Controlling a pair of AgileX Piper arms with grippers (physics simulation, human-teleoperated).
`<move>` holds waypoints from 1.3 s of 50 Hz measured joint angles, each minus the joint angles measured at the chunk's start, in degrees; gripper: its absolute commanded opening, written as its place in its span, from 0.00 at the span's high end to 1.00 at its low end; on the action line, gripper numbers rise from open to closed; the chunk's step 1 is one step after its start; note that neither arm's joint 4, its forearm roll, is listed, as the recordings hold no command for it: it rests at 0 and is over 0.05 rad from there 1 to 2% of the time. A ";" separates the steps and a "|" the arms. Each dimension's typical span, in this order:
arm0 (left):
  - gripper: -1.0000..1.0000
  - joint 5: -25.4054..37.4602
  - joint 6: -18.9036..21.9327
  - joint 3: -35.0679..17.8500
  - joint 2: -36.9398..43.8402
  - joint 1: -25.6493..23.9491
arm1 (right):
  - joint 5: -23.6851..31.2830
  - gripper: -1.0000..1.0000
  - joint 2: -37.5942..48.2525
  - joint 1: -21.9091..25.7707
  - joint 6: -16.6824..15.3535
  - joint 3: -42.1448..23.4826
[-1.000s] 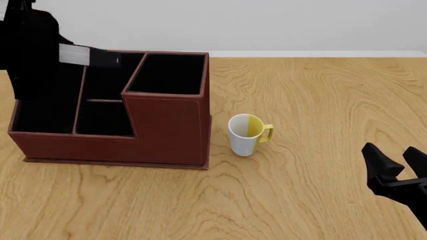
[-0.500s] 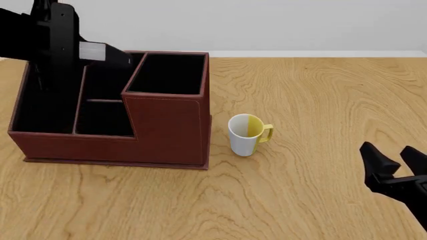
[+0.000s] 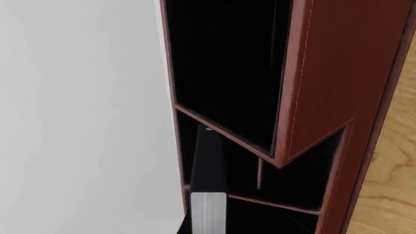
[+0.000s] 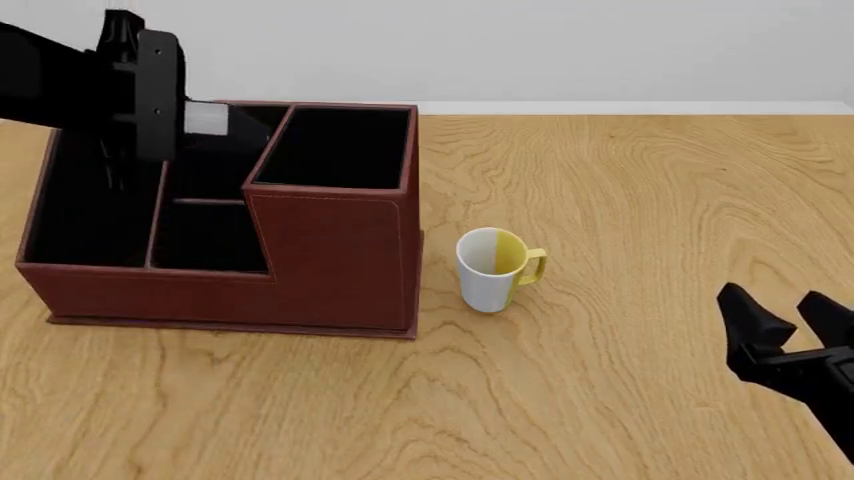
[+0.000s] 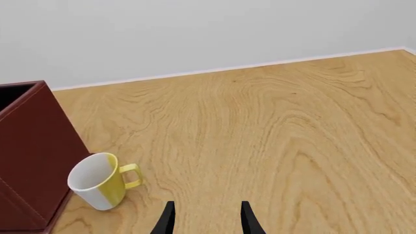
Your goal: Pick up the book and place it in the front compartment of the caddy.
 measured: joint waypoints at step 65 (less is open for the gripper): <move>1.00 8.37 -6.14 -3.03 6.47 1.02 | -5.03 0.00 5.92 -0.35 0.22 0.00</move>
